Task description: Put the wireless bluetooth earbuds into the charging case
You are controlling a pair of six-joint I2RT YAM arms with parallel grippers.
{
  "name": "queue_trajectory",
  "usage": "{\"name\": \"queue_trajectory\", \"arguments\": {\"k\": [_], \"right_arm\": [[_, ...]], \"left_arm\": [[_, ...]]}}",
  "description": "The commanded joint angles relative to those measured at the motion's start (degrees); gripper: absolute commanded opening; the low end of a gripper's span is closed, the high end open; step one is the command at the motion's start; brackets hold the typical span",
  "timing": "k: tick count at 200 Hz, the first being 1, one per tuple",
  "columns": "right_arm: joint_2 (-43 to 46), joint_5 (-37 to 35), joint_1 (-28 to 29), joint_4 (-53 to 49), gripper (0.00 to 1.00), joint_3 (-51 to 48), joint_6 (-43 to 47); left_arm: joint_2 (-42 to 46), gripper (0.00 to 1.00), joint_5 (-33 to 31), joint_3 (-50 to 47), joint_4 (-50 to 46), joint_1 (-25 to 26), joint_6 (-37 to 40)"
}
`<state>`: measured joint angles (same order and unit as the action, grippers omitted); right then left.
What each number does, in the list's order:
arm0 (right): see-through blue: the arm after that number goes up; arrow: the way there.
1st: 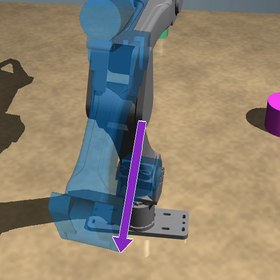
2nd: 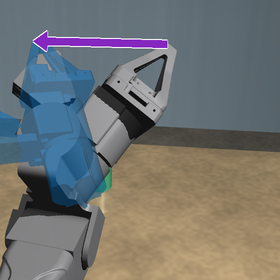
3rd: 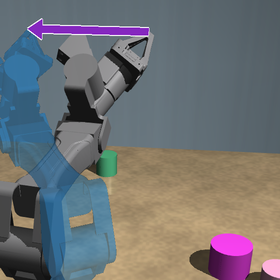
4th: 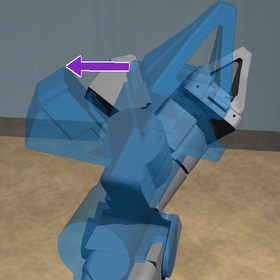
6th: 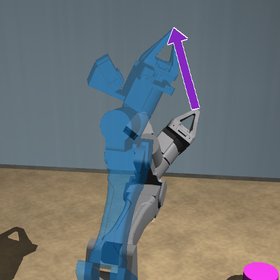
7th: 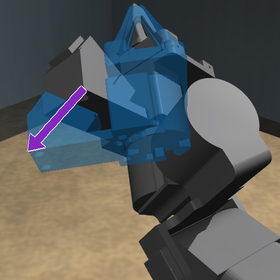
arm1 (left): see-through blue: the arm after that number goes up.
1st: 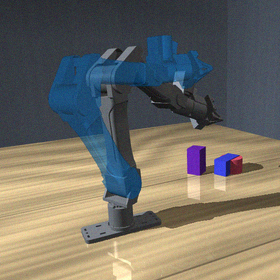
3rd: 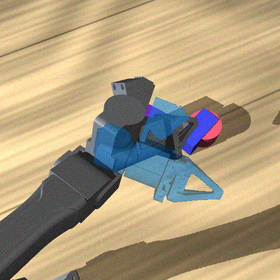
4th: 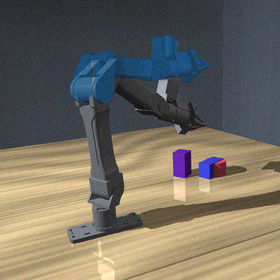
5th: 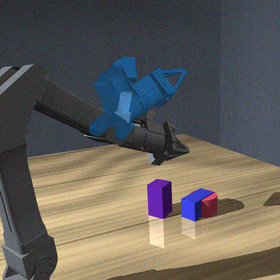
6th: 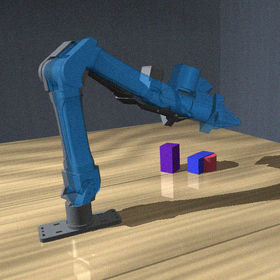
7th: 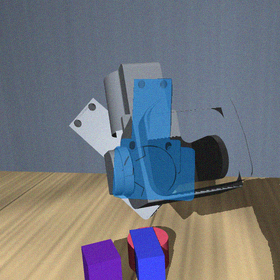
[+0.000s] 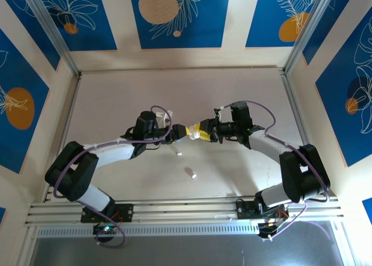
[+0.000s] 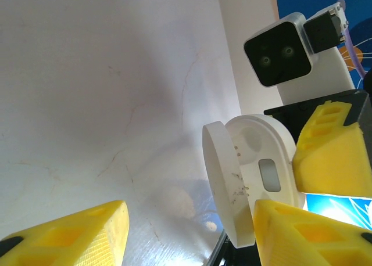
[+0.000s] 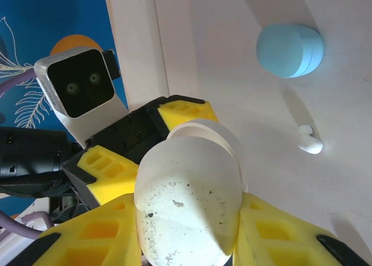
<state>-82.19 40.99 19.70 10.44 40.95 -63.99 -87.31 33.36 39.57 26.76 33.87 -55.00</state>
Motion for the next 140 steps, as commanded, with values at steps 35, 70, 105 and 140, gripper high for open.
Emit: {"name": "queue_trajectory", "arguments": {"k": [35, 70, 105, 140], "right_arm": [[2.9, 4.5, 0.3, 4.3, 0.21, -0.1, -1.4], [2.8, 4.7, 0.5, 5.1, 0.21, -0.3, -2.1], [2.1, 4.5, 1.0, 6.4, 0.21, -0.6, -2.8], [1.8, 4.4, 1.2, 7.1, 0.21, -0.9, -3.2]], "left_arm": [[-2.0, 0.58, -1.1, -0.7, -2.1, -0.5, 0.5], [-2.8, 0.58, 0.4, -1.2, 1.5, -0.9, -1.7], [-4.3, 0.58, 3.2, -2.0, 11.6, -1.0, -7.6], [-6.7, 0.52, 5.4, -2.7, 22.3, -1.0, -13.8]]}}
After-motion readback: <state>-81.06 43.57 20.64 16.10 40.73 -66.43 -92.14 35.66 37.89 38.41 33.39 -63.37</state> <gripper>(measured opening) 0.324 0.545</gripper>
